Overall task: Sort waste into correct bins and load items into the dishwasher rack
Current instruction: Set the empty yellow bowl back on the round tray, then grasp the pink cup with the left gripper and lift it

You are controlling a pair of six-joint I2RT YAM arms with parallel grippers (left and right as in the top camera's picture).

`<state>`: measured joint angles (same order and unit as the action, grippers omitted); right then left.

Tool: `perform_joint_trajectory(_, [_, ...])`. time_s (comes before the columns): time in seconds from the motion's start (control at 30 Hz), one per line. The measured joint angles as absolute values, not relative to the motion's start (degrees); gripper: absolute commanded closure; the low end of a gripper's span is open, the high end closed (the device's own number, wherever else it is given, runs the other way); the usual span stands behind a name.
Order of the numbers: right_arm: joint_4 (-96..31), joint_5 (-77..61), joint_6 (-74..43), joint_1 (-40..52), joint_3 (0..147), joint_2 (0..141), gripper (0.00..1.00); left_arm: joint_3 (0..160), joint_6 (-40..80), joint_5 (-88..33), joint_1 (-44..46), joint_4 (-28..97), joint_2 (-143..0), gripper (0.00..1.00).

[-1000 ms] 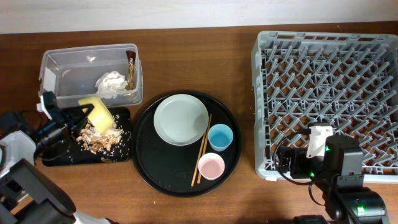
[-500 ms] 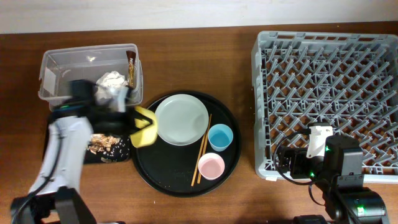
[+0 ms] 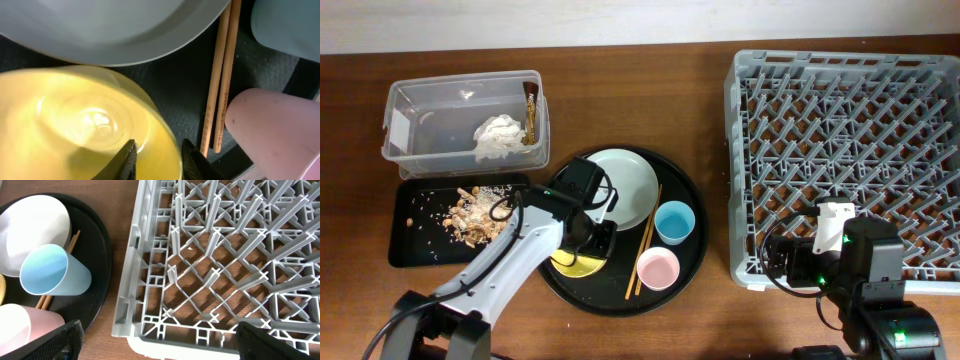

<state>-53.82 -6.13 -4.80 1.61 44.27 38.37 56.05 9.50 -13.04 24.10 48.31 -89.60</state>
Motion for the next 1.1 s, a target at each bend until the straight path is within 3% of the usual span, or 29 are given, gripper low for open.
perform_joint_trajectory(0.3, [-53.8, -6.1, -4.8, 1.6, 44.3, 38.4, 0.02, 64.5, 9.7, -15.5, 24.3, 50.2, -85.8, 0.51])
perform_joint_trajectory(0.57, [-53.8, -6.1, -4.8, 1.6, 44.3, 38.4, 0.02, 62.6, 9.0, -18.0, 35.2, 50.3, -87.0, 0.51])
perform_joint_trajectory(0.6, [-53.8, -6.1, -4.8, 1.6, 44.3, 38.4, 0.02, 61.5, 9.0, -17.2, 35.9, 50.3, -88.5, 0.57])
perform_joint_trajectory(0.67, [-53.8, -6.1, -4.8, 1.6, 44.3, 38.4, 0.02, 60.6, 8.9, -16.2, 36.4, 50.1, -91.2, 0.94])
perform_joint_trajectory(0.7, [-53.8, -6.1, -4.8, 1.6, 44.3, 38.4, 0.02, 60.6, 8.8, -15.9, 36.5, 50.0, -93.0, 0.99])
perform_joint_trajectory(0.97, [-54.0, -6.1, -4.8, 1.6, 44.3, 38.4, 0.02, 62.5, 8.6, -15.4, 36.1, 55.1, -93.3, 1.0])
perform_joint_trajectory(1.1, [-52.7, -6.0, -5.9, 1.6, 44.3, 38.4, 0.02, 67.9, 7.9, -18.9, 32.5, 57.4, -86.2, 1.0])
